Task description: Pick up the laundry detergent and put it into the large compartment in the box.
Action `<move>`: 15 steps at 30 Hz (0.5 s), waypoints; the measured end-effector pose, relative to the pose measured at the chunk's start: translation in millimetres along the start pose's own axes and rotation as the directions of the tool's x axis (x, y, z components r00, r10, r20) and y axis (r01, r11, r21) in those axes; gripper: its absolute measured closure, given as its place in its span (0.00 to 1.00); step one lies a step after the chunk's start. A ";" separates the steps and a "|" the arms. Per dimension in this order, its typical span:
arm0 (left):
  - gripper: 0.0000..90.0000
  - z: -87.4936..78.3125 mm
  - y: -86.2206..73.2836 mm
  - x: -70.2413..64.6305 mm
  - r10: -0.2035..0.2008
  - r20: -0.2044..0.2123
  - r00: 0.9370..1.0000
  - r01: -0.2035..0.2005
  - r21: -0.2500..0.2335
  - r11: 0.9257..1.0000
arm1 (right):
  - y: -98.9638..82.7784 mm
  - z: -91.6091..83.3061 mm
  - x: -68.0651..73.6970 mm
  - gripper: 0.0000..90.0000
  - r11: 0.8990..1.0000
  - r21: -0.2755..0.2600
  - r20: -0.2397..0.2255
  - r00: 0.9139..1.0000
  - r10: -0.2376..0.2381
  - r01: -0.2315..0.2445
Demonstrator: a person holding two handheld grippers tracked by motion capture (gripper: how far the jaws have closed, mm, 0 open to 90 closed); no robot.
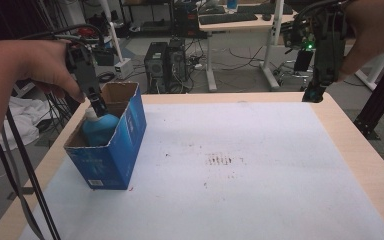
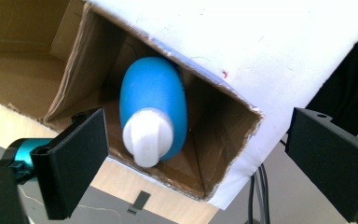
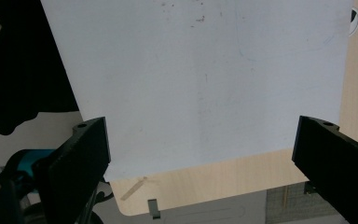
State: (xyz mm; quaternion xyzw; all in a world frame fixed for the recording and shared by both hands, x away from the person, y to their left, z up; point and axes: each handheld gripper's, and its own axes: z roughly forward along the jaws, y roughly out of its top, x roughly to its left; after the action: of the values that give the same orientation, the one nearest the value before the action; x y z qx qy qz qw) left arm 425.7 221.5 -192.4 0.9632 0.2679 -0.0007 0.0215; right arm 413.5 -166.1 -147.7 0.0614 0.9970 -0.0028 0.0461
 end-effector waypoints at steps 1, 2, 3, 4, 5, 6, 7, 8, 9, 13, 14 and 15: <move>0.07 -0.4 1.9 -2.4 0.004 -0.001 1.000 -0.004 0.004 1.000 | -0.3 -0.2 -0.4 0.03 1.000 0.001 0.001 1.000 -0.005 0.005; 0.06 -0.9 4.0 -5.0 0.014 -0.008 1.000 -0.014 0.011 1.000 | -0.4 -0.3 -0.3 0.03 1.000 0.001 0.000 1.000 -0.002 0.002; 0.05 -1.4 7.1 -8.4 0.027 -0.017 0.999 -0.027 0.019 0.999 | -0.4 -0.3 -0.4 0.03 1.000 0.001 0.000 1.000 -0.003 0.003; 0.05 -1.8 9.2 -10.3 0.037 -0.020 0.999 -0.037 0.024 0.999 | -0.3 -0.2 -0.6 0.03 1.000 0.002 -0.002 1.000 -0.002 0.002; 0.05 -2.3 11.9 -13.5 0.045 -0.019 0.999 -0.044 0.029 0.999 | -0.3 0.1 -0.7 0.03 1.000 0.002 -0.004 1.000 -0.002 0.002; 0.05 -2.6 14.9 -16.6 0.062 -0.015 0.998 -0.062 0.030 0.998 | -0.3 0.4 -1.1 0.03 1.000 0.002 -0.003 1.000 -0.004 0.004; 0.03 -2.8 18.8 -21.6 0.077 -0.016 0.997 -0.076 0.028 0.997 | -0.3 0.5 -1.2 0.03 1.000 0.006 -0.004 1.000 -0.003 0.003; 0.02 -3.2 21.2 -24.2 0.090 -0.013 0.996 -0.089 0.025 0.996 | -0.2 1.4 -1.4 0.03 1.000 0.000 -0.005 1.000 -0.004 0.004; 0.02 -3.5 24.6 -27.6 0.106 -0.008 0.994 -0.105 0.023 0.994 | -0.2 1.5 -1.4 0.03 1.000 0.001 -0.006 1.000 -0.004 0.004; 0.02 0.5 41.1 -44.2 0.178 0.003 0.984 -0.178 0.028 0.984 | -0.2 3.7 -1.4 0.03 1.000 0.001 -0.011 1.000 0.000 0.000; 0.02 1.7 44.1 -47.3 0.189 0.002 0.982 -0.189 0.035 0.981 | 0.0 4.1 -1.2 0.03 1.000 0.006 -0.012 1.000 0.003 -0.003; 0.02 3.1 46.9 -50.3 0.202 0.005 0.979 -0.202 0.039 0.979 | 0.1 4.5 -1.7 0.03 1.000 0.004 -0.013 1.000 -0.003 0.003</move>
State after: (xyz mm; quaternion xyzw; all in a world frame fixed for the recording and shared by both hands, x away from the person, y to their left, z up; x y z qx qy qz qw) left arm 406.9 155.3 -193.0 0.9857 0.1684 -0.0043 0.0027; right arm 415.7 -166.3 -152.0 0.0599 0.9974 -0.0044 0.0395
